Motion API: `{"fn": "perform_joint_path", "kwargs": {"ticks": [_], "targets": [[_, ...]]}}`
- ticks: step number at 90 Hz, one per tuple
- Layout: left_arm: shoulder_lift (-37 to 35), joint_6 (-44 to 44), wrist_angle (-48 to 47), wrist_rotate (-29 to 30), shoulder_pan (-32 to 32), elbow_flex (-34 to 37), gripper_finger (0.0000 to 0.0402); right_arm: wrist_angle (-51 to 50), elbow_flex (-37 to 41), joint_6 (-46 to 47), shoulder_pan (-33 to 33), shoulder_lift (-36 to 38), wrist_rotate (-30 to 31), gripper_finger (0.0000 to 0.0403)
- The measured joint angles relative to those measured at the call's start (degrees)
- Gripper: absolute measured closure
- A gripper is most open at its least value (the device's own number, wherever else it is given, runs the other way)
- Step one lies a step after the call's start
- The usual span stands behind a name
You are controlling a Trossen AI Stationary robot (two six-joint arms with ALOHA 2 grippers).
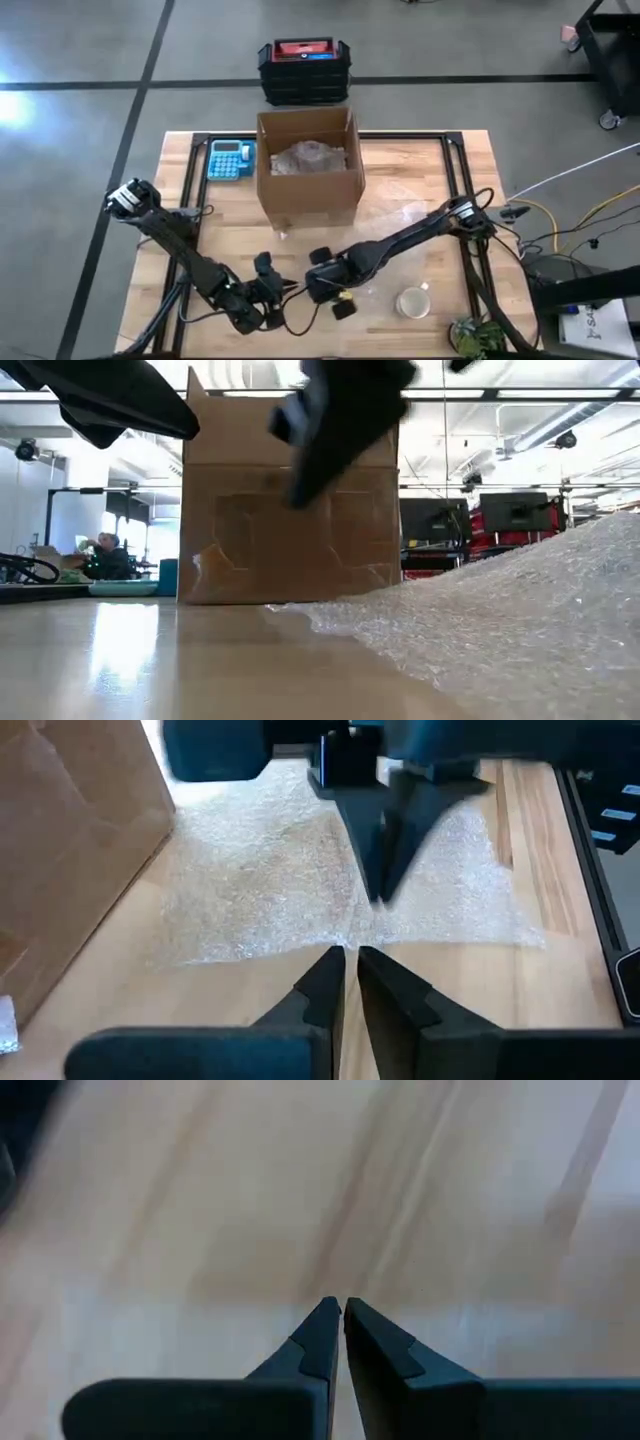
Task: Wrap mug
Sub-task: Prepare the transparent bubble wrap to wrap the gray mug
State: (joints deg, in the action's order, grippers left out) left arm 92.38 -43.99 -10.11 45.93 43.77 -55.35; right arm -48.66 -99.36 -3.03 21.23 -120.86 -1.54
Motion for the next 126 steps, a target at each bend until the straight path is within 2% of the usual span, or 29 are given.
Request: {"fn": "perform_joint_path", "kwargs": {"ticks": [6, 17, 30, 43, 75, 94, 112, 119, 126], "targets": [[0.0, 0.0, 0.0, 0.0, 0.0, 0.0, 0.0381, -3.6, 1.6, 0.0, 0.4, 0.0, 0.0, 0.0394], [0.0, 0.0, -0.2, 0.0, 0.0, 0.0, 0.0381, -0.7, 7.8, 0.0, 0.7, 0.0, -0.1, 0.0394], [0.0, 0.0, 0.6, 0.1, 0.0, 0.0, 0.0381, 7.8, 12.8, 1.6, 0.5, 0.0, -0.1, 0.0394], [0.0, 1.0, 1.6, 0.2, 0.0, 0.0, 0.0381, 20.7, 16.0, 0.9, 0.4, -0.1, 0.0, 0.0394], [0.0, 1.5, 1.6, 0.2, 0.0, 0.0, 0.0381, 40.1, 16.3, 1.6, -0.4, -5.0, -0.2, 0.0394], [0.0, 2.1, 1.5, 0.2, -0.1, 0.0, 0.0381, 46.8, 13.7, 0.8, -1.4, -7.5, -0.1, 0.0394], [-0.1, 2.1, 0.9, 0.1, 0.2, 0.0, 0.0381, 45.3, 8.4, -0.1, -1.7, -10.0, -0.2, 0.0394], [-0.2, 2.1, 1.1, 0.0, 0.2, 0.0, 0.0381, 39.3, 5.9, -1.4, -1.7, -9.6, -0.2, 0.0394], [-0.3, 1.3, 1.8, 0.5, 0.2, 0.0, 0.0381, 28.5, 3.0, -2.5, -1.7, -8.3, -0.1, 0.0394]]}}
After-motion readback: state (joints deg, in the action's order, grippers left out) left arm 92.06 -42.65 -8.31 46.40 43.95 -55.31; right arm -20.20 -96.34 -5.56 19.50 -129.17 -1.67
